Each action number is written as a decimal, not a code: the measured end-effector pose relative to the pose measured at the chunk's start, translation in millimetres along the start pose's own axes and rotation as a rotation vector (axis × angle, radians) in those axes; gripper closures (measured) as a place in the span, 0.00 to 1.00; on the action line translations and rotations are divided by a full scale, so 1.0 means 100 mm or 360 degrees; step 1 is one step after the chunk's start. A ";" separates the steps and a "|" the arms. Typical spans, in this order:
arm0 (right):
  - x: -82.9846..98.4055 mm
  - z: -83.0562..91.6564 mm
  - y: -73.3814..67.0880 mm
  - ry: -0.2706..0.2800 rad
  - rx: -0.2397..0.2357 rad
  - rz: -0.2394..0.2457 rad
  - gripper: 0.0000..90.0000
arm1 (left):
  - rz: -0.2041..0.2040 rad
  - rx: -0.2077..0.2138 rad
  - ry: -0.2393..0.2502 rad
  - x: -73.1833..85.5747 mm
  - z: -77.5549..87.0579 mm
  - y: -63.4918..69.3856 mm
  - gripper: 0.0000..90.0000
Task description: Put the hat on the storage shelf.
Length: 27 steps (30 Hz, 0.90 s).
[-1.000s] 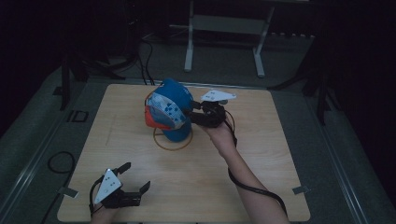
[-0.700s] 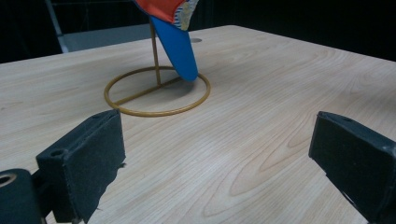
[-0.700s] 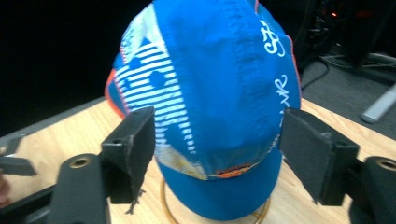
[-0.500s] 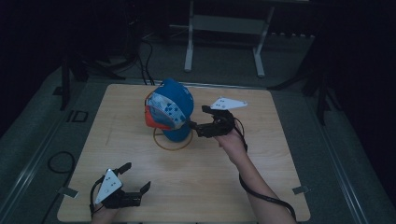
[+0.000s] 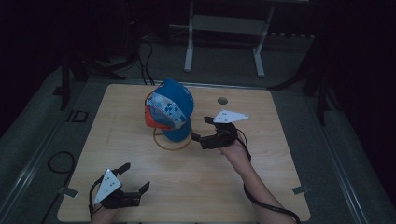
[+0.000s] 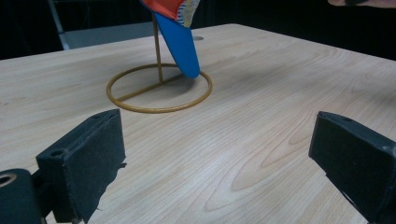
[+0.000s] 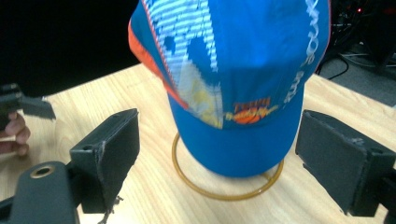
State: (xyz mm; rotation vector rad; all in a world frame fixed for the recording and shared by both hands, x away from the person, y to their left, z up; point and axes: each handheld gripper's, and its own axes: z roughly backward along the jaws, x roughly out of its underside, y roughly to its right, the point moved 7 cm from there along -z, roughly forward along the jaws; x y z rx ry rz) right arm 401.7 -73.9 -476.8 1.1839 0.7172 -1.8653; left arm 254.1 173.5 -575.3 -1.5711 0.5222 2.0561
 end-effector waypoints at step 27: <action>0.99 0.17 -0.05 -0.0085 -0.0028 -0.0076 0.15 | -0.0009 0.0014 -0.0014 0.02 -0.01 0.02 0.04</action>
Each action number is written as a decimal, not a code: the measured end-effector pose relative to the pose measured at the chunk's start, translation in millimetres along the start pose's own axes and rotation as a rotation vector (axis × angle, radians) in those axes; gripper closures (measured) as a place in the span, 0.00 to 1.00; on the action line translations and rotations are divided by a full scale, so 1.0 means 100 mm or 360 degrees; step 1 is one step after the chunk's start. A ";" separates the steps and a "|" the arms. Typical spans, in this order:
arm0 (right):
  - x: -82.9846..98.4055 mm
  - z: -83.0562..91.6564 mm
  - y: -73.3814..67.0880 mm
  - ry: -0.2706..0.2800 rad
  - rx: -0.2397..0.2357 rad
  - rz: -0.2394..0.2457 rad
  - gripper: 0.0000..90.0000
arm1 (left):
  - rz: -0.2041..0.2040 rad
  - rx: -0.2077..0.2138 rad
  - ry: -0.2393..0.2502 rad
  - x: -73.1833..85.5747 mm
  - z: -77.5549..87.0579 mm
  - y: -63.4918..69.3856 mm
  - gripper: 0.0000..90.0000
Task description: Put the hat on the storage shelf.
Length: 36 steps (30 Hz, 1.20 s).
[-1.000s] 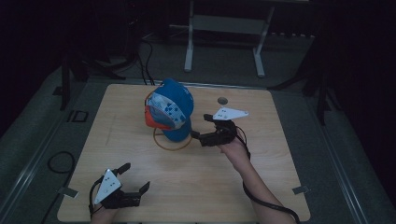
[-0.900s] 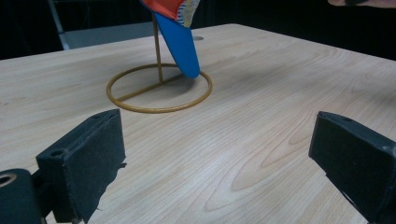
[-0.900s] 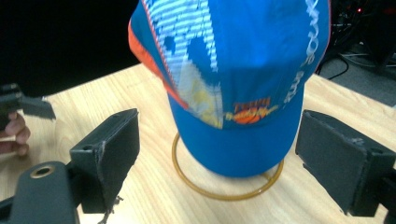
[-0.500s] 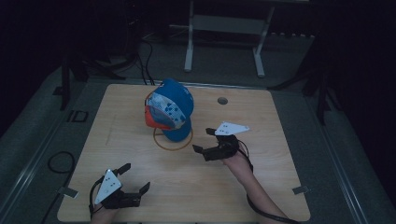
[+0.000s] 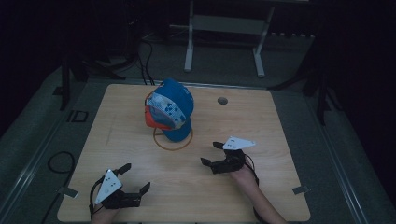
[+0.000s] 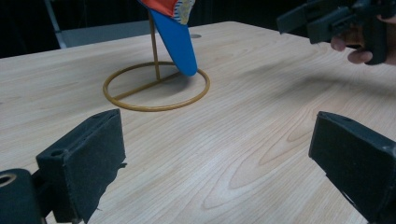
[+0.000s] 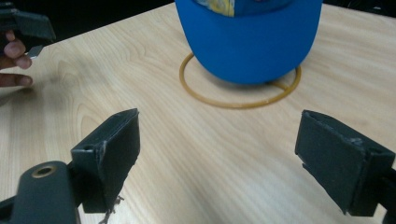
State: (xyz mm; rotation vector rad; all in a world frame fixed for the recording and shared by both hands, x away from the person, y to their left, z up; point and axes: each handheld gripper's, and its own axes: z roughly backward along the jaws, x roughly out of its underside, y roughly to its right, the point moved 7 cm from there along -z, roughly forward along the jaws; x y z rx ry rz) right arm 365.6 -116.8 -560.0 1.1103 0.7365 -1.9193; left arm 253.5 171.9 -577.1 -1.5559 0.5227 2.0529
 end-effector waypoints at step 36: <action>0.67 0.61 0.10 -0.0098 0.0116 -0.0034 0.16 | 0.0008 0.0011 -0.0007 0.01 0.01 0.01 0.04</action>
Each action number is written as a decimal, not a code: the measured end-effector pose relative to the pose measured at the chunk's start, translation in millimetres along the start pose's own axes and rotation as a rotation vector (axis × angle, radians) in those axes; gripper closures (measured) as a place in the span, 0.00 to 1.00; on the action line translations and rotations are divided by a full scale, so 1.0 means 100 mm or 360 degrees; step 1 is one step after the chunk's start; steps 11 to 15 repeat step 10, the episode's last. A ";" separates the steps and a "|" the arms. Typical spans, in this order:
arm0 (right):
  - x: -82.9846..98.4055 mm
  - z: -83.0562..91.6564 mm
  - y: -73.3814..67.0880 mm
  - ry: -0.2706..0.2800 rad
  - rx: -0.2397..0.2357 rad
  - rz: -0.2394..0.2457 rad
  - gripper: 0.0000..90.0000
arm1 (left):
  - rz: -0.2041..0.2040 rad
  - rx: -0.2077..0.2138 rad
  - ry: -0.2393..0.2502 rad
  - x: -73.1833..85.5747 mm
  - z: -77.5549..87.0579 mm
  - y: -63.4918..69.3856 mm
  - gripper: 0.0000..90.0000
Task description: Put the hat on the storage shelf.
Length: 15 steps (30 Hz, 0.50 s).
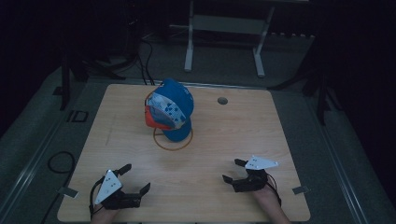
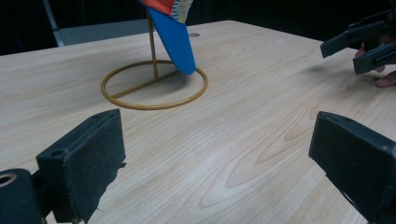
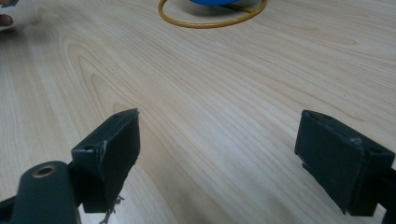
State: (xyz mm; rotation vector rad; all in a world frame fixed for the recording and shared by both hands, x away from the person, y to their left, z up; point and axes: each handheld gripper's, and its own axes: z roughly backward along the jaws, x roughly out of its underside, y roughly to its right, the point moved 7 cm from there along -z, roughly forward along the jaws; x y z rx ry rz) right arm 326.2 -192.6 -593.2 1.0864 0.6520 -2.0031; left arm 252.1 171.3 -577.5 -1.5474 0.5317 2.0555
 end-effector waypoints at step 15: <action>0.04 0.04 0.02 0.0026 0.0002 -0.0007 0.16 | 0.0007 0.0002 0.0000 0.00 0.01 0.00 0.04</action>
